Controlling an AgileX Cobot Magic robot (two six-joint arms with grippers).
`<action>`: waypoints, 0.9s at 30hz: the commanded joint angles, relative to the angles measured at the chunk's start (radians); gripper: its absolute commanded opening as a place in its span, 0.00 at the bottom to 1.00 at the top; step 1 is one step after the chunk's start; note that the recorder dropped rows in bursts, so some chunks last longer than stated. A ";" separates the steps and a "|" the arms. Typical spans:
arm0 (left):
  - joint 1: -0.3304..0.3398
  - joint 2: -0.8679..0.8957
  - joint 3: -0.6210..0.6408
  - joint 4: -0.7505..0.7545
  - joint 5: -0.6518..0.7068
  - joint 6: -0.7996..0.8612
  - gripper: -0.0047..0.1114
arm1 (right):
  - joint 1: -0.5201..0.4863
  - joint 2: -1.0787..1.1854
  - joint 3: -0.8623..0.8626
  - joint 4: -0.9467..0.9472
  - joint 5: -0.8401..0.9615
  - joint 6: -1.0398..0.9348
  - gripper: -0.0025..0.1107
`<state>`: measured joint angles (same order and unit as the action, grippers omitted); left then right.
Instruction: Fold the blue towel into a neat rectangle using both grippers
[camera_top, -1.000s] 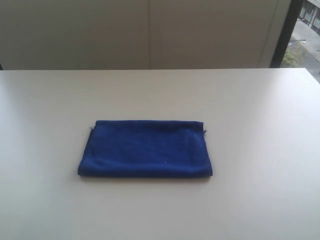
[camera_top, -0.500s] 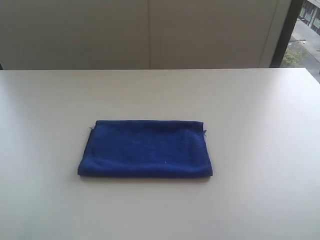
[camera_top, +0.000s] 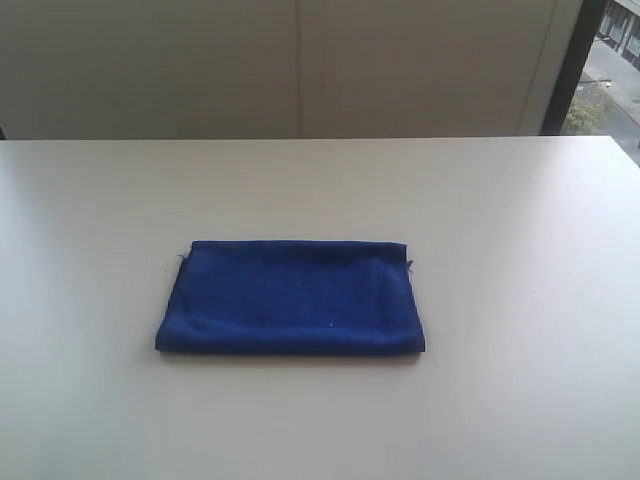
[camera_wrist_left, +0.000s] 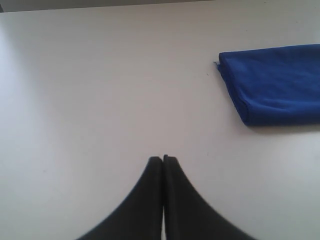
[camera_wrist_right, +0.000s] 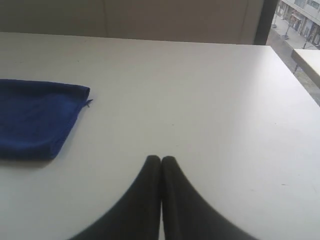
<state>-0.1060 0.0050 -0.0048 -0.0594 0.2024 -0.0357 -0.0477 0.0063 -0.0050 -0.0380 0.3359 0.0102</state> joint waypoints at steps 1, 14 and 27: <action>0.003 -0.005 0.005 -0.003 0.000 -0.009 0.04 | -0.005 -0.006 0.005 0.038 -0.001 -0.044 0.02; 0.003 -0.005 0.005 -0.003 0.000 -0.009 0.04 | -0.005 -0.006 0.005 0.038 -0.006 0.177 0.02; 0.003 -0.005 0.005 -0.003 0.000 -0.009 0.04 | 0.045 -0.006 0.005 0.009 -0.024 0.150 0.02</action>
<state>-0.1060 0.0050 -0.0048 -0.0594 0.2024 -0.0357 -0.0152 0.0063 -0.0050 -0.0122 0.3368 0.1771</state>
